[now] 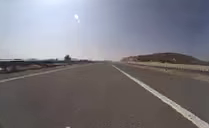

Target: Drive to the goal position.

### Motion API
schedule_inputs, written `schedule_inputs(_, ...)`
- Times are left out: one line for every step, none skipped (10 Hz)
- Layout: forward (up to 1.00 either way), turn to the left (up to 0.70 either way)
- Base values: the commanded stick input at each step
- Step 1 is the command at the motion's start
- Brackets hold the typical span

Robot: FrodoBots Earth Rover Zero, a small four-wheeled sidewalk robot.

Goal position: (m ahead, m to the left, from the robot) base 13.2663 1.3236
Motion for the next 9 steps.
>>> schedule_inputs(1.00, 0.00)
schedule_inputs(1.00, 0.00)
schedule_inputs(1.00, 0.00)
schedule_inputs(1.00, 0.00)
schedule_inputs(1.00, 0.00)
schedule_inputs(1.00, 0.00)
schedule_inputs(1.00, 0.00)
schedule_inputs(1.00, 0.00)
schedule_inputs(1.00, 0.00)
